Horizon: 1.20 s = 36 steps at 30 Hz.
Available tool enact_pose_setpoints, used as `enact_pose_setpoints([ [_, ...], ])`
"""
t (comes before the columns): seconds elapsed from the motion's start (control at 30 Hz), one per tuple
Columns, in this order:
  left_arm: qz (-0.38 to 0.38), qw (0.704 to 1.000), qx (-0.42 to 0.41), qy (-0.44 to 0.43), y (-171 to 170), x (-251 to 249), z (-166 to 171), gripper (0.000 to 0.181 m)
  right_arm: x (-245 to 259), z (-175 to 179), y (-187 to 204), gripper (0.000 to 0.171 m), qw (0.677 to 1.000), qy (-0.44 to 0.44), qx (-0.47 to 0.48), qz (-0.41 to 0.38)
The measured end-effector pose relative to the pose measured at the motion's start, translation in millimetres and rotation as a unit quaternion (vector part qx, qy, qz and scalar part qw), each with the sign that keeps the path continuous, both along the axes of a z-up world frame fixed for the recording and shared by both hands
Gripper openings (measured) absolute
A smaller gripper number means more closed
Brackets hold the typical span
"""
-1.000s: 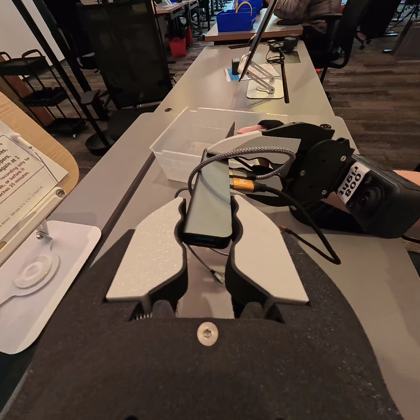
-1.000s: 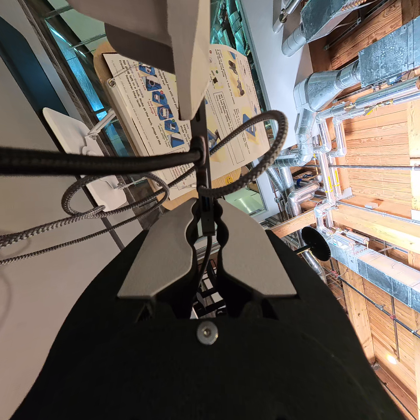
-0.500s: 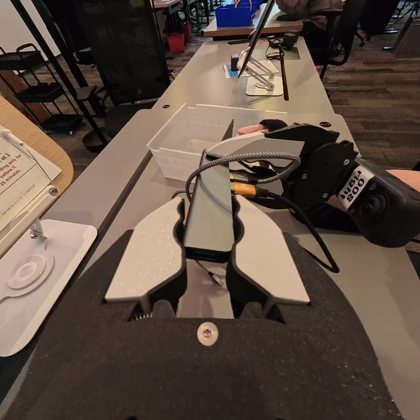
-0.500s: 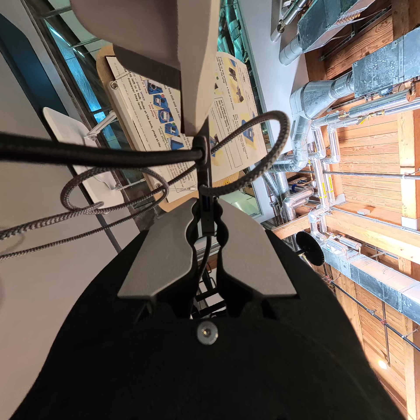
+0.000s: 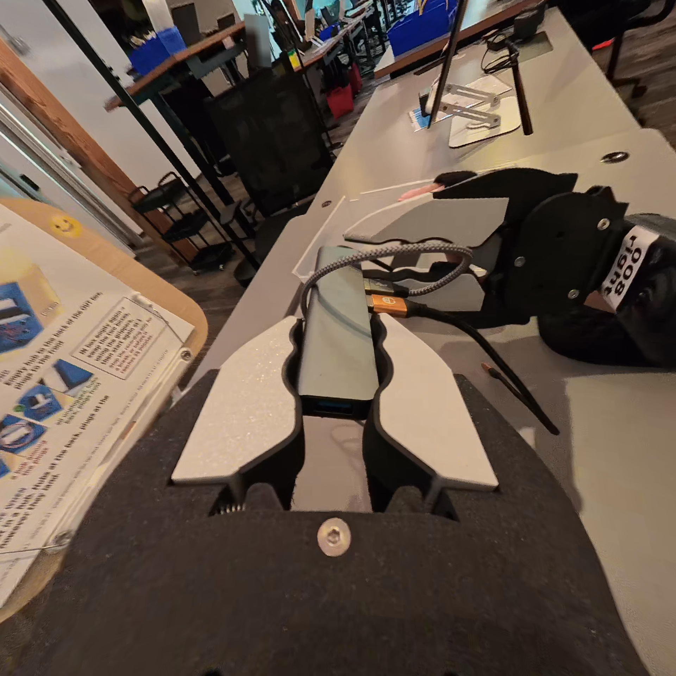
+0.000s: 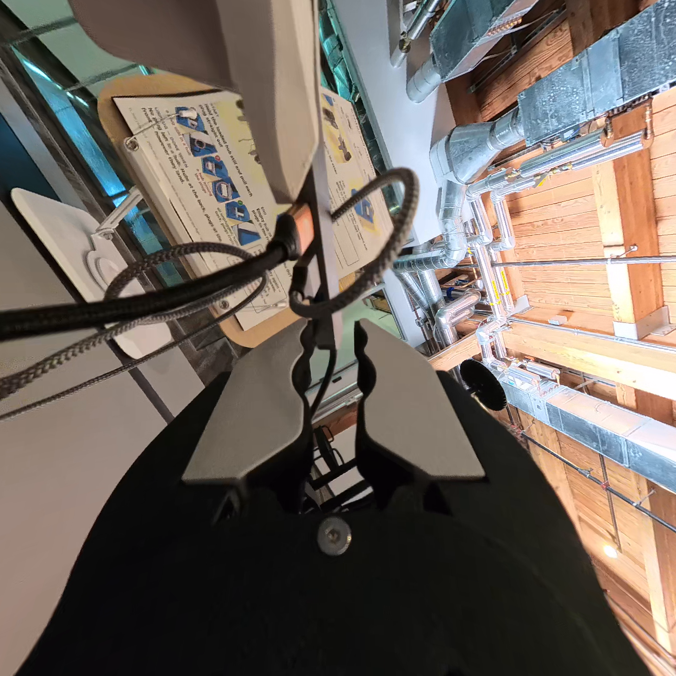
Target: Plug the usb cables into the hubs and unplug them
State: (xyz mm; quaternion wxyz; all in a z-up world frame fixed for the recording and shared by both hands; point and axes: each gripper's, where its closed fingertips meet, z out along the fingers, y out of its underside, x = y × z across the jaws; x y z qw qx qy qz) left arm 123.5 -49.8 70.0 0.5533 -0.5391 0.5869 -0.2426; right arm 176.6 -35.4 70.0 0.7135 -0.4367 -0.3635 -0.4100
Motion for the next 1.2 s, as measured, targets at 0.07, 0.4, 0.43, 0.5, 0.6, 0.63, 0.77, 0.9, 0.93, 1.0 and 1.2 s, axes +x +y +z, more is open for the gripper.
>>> enact_pose_setpoints([
  [0.07,0.001,1.000,0.016,0.003,-2.5,-1.5,3.2,0.035,0.9,2.0,-1.0,0.021,1.000,0.016,-0.002,0.010],
  [0.4,0.029,0.997,0.063,-0.020,-2.9,-10.1,22.5,0.035,1.3,14.6,-13.2,0.028,0.999,0.021,0.030,0.016],
  [0.43,0.044,0.996,0.070,-0.025,1.7,-13.8,25.4,0.035,5.1,21.2,-17.1,0.026,0.998,0.041,0.031,0.020],
  [0.5,0.071,0.994,0.078,-0.039,10.9,-20.9,31.3,0.035,13.7,34.7,-24.8,0.022,0.994,0.104,0.018,0.033],
  [0.6,0.099,0.990,0.072,-0.065,21.7,-29.0,37.7,0.035,10.4,43.9,-36.1,0.017,0.964,0.234,-0.044,0.115],
  [0.63,0.108,0.989,0.070,-0.072,24.9,-31.3,38.9,0.035,0.1,43.3,-40.7,0.015,0.943,0.279,-0.073,0.167],
  [0.77,0.121,0.986,0.055,-0.101,31.0,-34.4,42.1,0.035,-41.5,26.0,-41.6,0.018,0.846,0.398,-0.186,0.301],
  [0.9,0.112,0.986,0.037,-0.115,28.2,-28.1,40.0,0.035,-48.8,20.6,-29.6,0.022,0.838,0.416,-0.186,0.299],
  [0.93,0.110,0.987,0.035,-0.116,27.4,-26.2,38.9,0.035,-51.8,19.5,-28.4,0.022,0.828,0.428,-0.196,0.305],
  [1.0,0.106,0.987,0.034,-0.115,25.9,-22.5,36.5,0.035,-52.6,18.7,-25.4,0.021,0.817,0.446,-0.198,0.307],
  [1.2,0.095,0.989,0.025,-0.109,22.3,-11.1,27.1,0.035,-47.3,15.7,-17.5,0.012,0.806,0.472,-0.198,0.296],
])
